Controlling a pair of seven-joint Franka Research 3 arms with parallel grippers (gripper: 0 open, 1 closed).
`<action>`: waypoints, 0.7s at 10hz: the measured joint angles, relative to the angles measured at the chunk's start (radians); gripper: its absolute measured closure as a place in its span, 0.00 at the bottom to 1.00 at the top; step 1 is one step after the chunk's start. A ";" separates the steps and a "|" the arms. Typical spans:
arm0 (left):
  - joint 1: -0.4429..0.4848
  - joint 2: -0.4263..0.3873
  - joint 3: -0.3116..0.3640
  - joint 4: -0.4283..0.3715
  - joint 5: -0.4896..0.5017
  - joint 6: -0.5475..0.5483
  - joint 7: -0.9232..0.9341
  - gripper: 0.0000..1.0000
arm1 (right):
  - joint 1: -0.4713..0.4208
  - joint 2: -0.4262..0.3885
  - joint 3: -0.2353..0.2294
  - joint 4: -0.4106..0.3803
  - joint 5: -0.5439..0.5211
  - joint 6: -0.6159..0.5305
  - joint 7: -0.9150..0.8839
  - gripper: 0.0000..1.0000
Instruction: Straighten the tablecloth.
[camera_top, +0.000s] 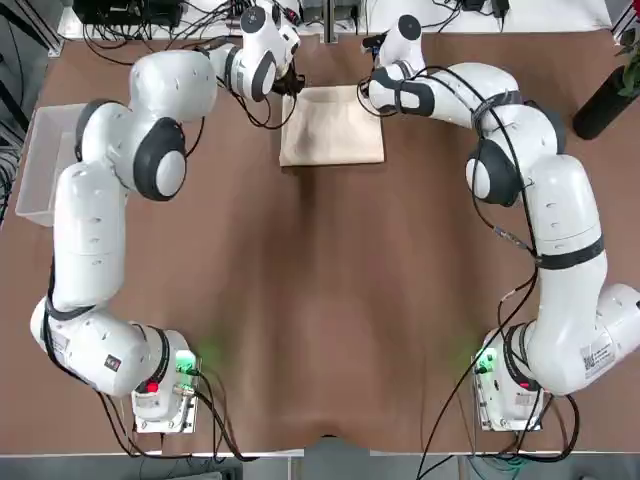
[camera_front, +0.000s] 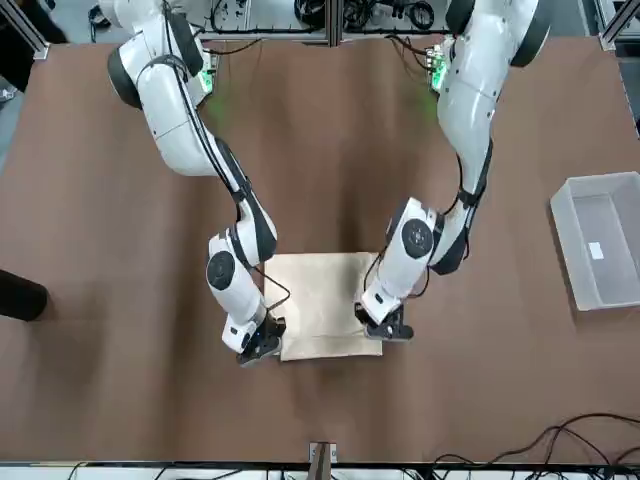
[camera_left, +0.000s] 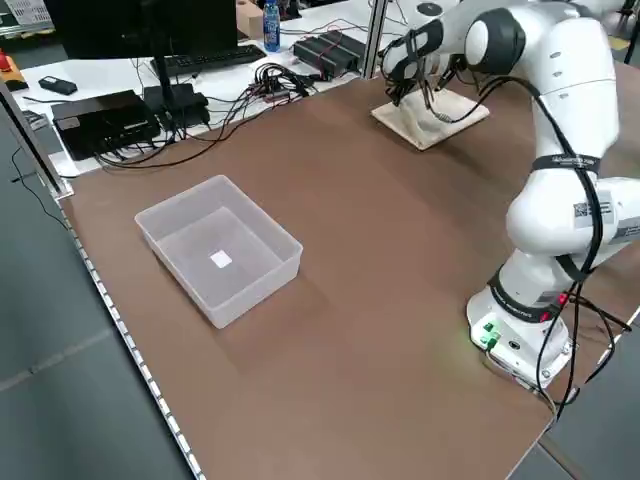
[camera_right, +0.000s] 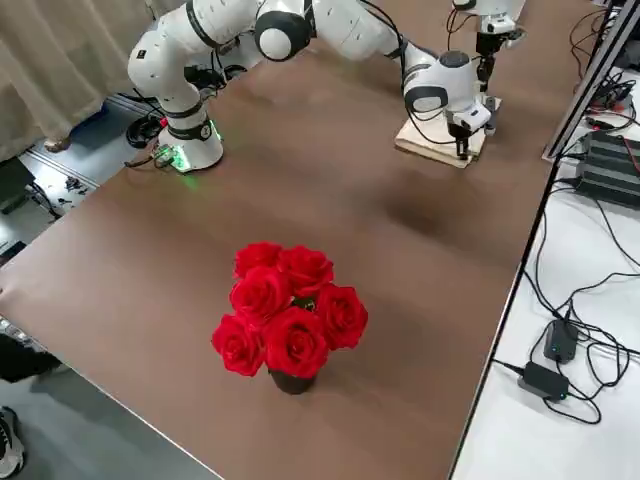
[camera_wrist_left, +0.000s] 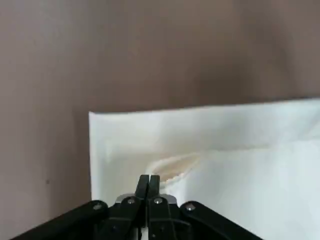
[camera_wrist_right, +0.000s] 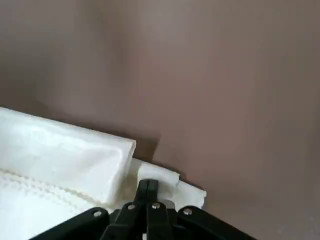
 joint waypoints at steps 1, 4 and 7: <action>-0.003 -0.046 -0.011 -0.060 0.000 -0.001 0.001 0.97 | 0.000 0.000 0.000 0.000 0.000 0.000 0.000 0.99; -0.006 -0.142 -0.052 -0.199 0.000 -0.003 0.022 0.97 | 0.000 0.000 0.000 0.000 0.000 0.000 0.000 0.99; -0.005 -0.194 -0.091 -0.247 0.000 -0.119 0.062 0.97 | 0.000 0.000 0.000 0.000 0.000 0.000 0.000 0.99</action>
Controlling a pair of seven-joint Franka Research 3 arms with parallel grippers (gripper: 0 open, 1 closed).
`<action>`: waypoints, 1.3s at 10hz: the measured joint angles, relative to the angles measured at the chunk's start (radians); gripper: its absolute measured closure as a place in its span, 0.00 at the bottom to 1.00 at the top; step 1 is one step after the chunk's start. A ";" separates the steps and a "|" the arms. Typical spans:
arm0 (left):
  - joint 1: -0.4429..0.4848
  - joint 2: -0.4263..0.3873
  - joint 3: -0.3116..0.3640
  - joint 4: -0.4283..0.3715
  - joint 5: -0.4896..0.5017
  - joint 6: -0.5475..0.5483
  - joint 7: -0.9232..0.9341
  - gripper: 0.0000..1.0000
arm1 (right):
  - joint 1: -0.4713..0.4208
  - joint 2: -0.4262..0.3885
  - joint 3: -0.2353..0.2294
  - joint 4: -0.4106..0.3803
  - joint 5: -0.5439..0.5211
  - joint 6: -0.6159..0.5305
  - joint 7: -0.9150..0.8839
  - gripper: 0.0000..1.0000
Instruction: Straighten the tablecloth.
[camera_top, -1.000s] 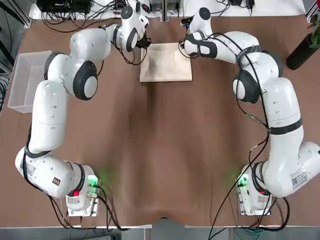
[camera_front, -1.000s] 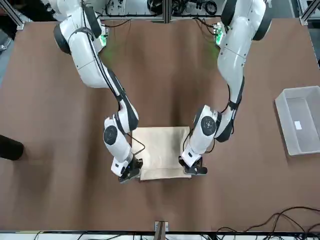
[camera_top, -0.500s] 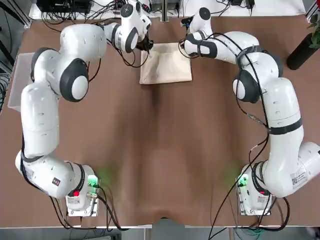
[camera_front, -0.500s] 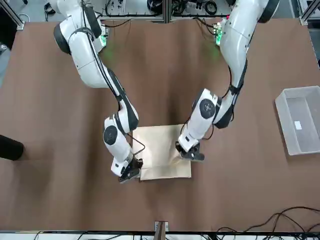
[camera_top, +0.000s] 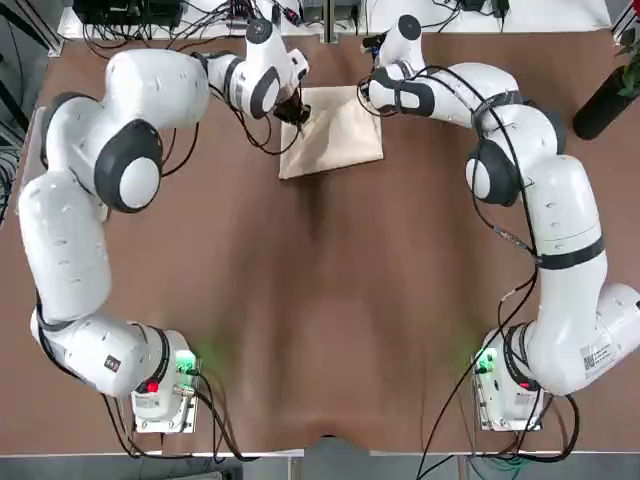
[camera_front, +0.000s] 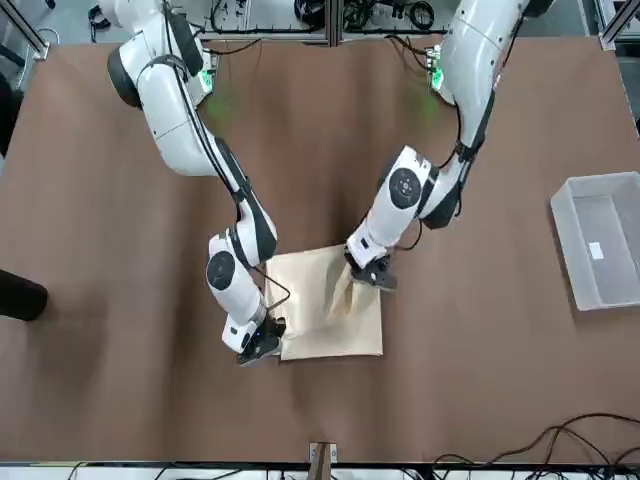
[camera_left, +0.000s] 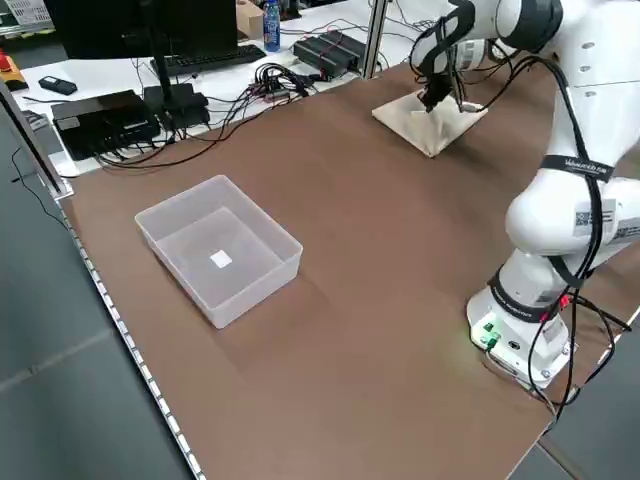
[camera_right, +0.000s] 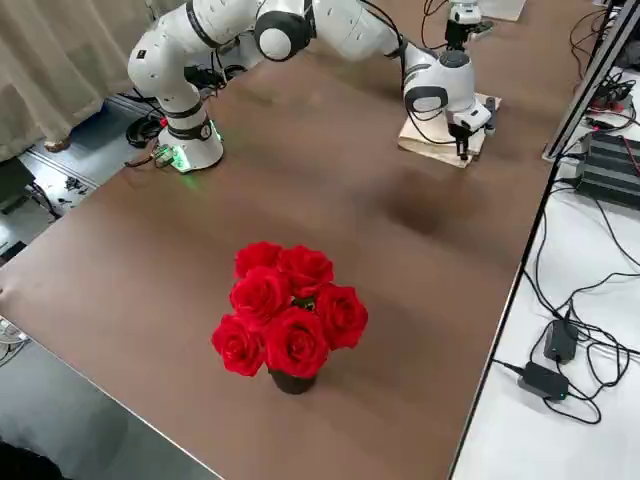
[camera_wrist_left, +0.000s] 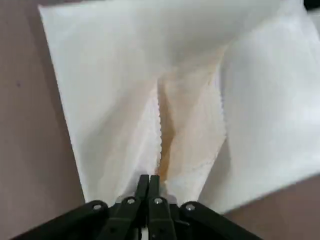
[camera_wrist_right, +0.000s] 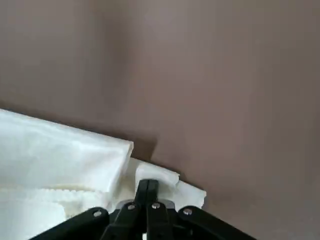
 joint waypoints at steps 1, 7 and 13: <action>0.000 -0.007 -0.011 -0.001 0.000 -0.043 0.015 0.97 | 0.000 0.000 0.000 0.000 0.000 0.000 0.000 0.99; 0.000 -0.032 -0.078 -0.007 0.000 -0.266 0.072 0.97 | 0.000 0.000 0.000 0.000 0.000 0.000 0.000 0.99; -0.002 -0.032 -0.162 -0.015 0.000 -0.442 0.073 0.97 | 0.000 0.000 0.000 0.000 0.000 0.000 0.000 0.99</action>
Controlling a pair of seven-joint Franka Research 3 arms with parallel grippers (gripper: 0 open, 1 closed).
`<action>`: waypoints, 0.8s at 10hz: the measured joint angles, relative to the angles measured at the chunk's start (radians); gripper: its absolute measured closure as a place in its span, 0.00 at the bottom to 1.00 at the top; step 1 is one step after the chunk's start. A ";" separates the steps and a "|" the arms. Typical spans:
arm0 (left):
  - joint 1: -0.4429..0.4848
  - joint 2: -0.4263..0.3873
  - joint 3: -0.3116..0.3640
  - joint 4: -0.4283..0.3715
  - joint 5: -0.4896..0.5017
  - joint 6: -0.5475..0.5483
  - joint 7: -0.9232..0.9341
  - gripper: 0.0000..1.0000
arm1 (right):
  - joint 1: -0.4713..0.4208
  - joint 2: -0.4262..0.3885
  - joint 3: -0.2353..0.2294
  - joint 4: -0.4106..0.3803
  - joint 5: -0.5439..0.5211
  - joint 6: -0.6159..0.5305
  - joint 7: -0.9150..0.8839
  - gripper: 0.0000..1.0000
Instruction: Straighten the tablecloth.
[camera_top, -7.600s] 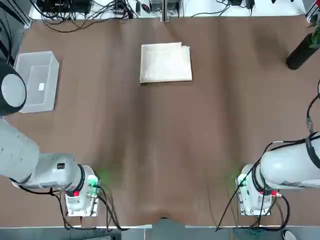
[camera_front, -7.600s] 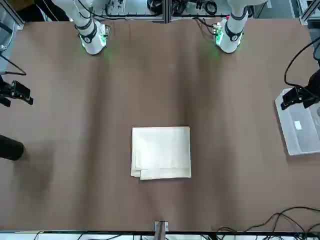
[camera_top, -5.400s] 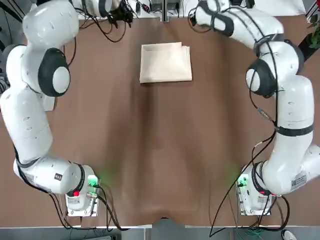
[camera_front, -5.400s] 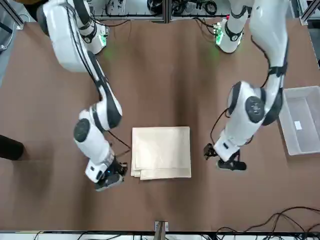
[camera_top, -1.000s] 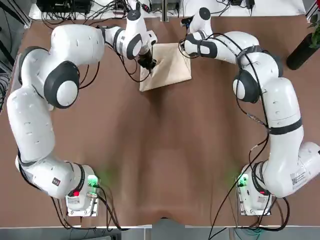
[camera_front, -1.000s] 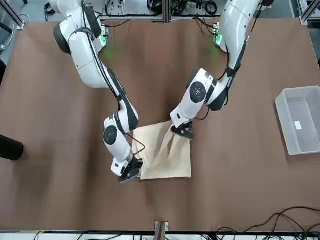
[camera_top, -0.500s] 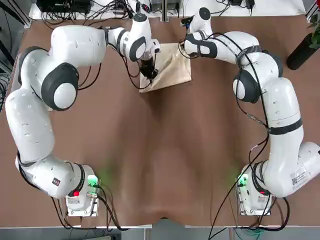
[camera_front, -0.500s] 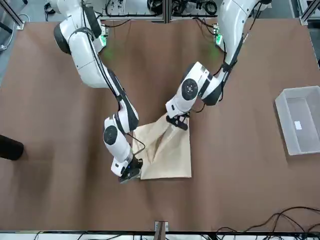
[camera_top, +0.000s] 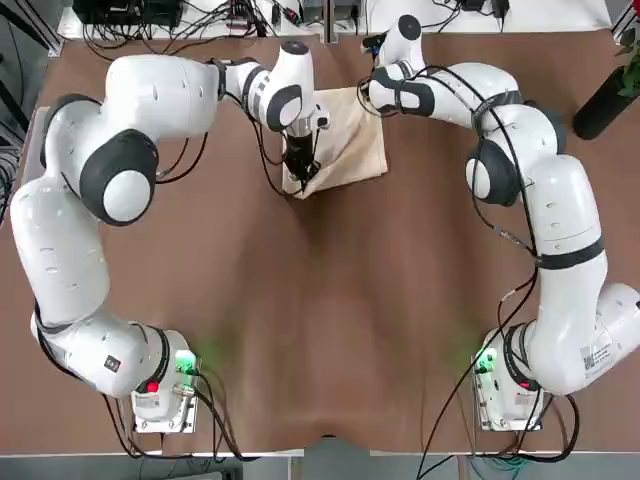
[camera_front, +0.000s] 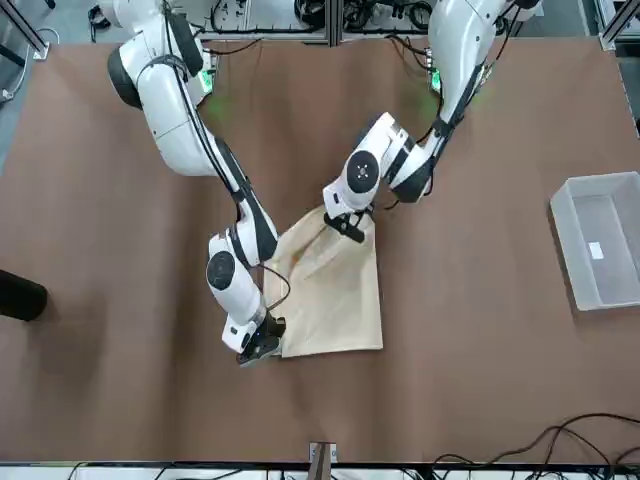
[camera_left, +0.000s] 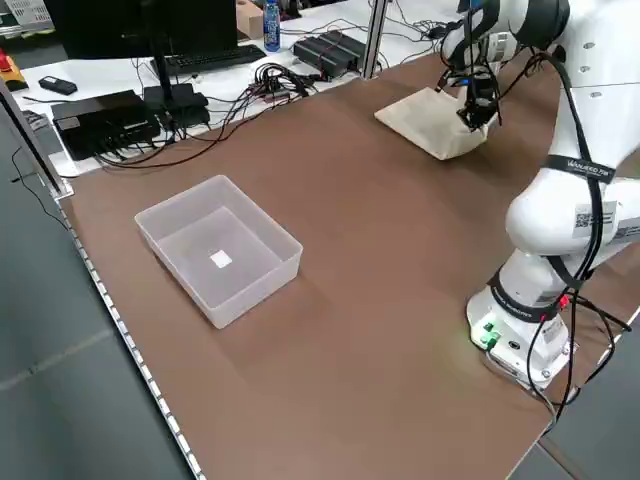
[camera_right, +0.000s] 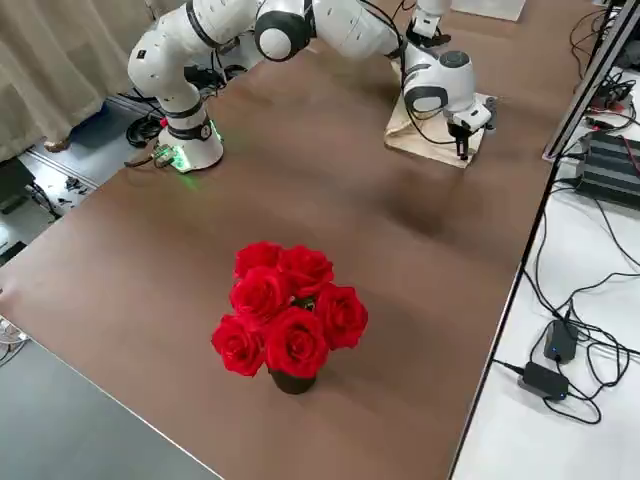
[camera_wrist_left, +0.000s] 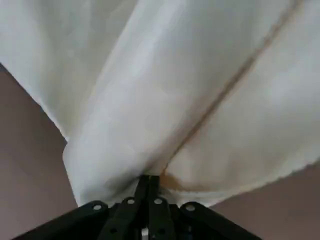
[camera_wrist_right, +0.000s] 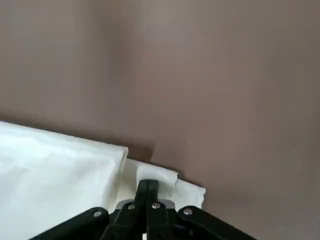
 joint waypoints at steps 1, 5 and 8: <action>0.000 0.000 -0.017 -0.004 0.000 -0.024 0.000 0.97 | 0.000 0.000 0.000 0.000 0.000 0.000 0.000 0.99; -0.002 0.000 -0.052 -0.020 0.000 -0.054 0.000 0.85 | 0.000 0.000 0.000 0.000 0.000 0.000 0.000 0.99; -0.002 0.000 -0.052 -0.025 0.000 -0.060 0.000 0.42 | 0.000 0.000 0.000 0.000 0.000 0.000 0.000 0.97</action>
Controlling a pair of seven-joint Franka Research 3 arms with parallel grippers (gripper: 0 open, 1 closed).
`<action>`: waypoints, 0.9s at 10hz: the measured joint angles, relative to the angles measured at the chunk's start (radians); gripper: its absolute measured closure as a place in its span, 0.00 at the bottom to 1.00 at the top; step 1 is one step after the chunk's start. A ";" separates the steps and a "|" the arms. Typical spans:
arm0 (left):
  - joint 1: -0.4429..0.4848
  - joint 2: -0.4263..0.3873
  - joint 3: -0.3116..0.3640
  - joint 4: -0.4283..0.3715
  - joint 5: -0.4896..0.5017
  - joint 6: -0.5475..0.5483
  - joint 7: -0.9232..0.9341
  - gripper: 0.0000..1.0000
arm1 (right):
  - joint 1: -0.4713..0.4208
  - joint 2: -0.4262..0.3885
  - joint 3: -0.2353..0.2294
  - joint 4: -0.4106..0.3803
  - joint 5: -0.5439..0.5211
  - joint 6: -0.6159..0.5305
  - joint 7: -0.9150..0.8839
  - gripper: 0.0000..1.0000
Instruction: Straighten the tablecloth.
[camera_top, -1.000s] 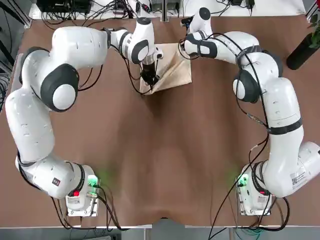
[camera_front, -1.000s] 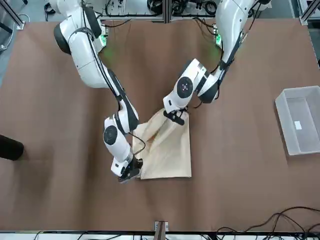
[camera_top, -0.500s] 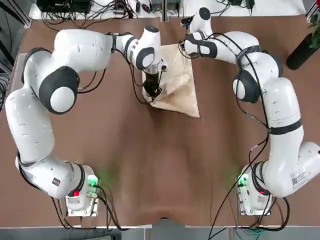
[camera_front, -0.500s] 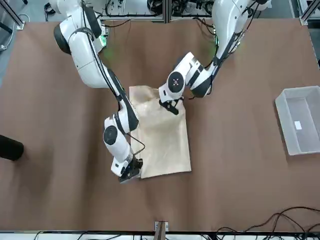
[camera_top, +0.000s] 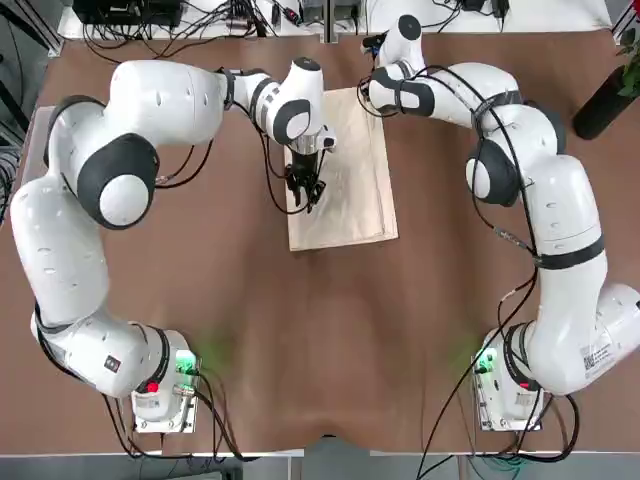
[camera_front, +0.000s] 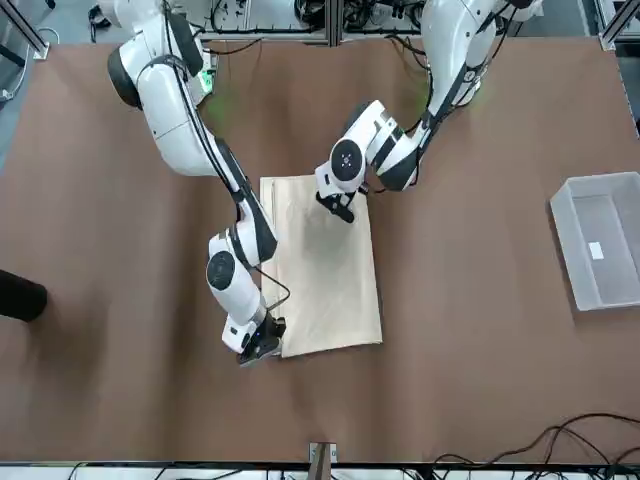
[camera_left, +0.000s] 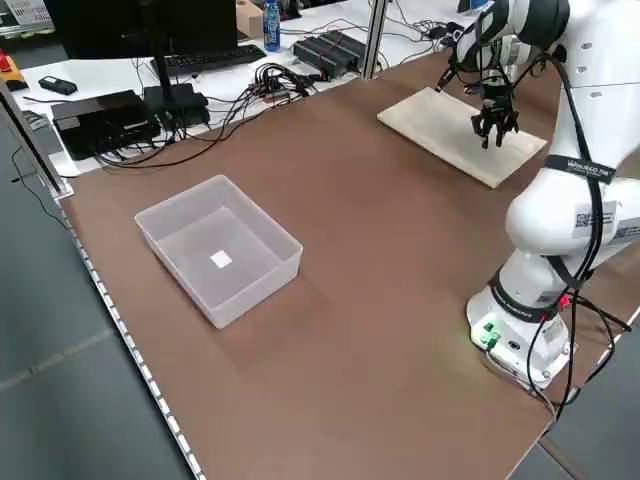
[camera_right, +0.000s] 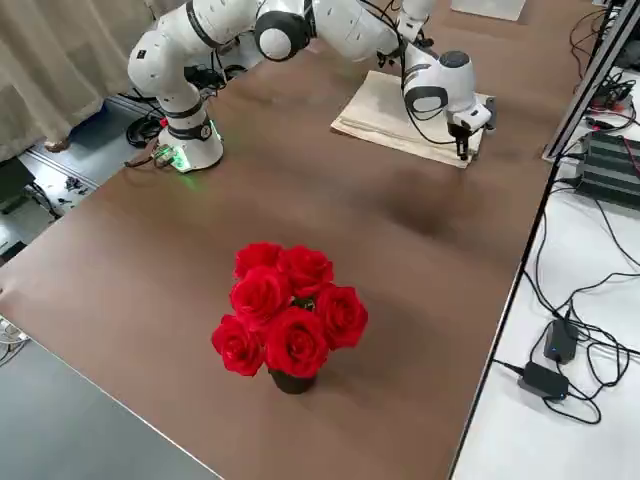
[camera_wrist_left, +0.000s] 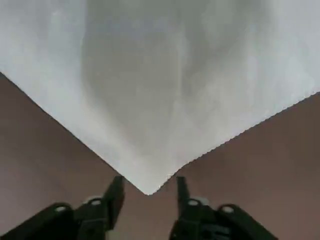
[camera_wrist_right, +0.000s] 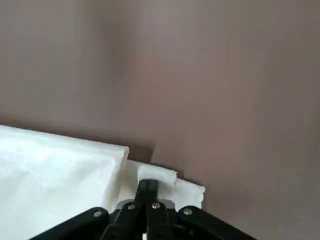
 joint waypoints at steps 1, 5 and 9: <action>0.000 0.000 0.000 0.000 0.000 0.000 0.000 0.29 | -0.001 0.000 -0.002 0.000 0.000 0.000 0.000 0.93; 0.032 -0.040 0.016 0.067 0.001 0.005 -0.008 0.00 | -0.009 -0.003 -0.013 0.012 0.000 0.006 0.000 0.46; 0.257 -0.148 0.024 0.207 0.001 -0.059 0.008 0.00 | -0.038 -0.063 -0.037 0.006 -0.008 -0.044 -0.019 0.21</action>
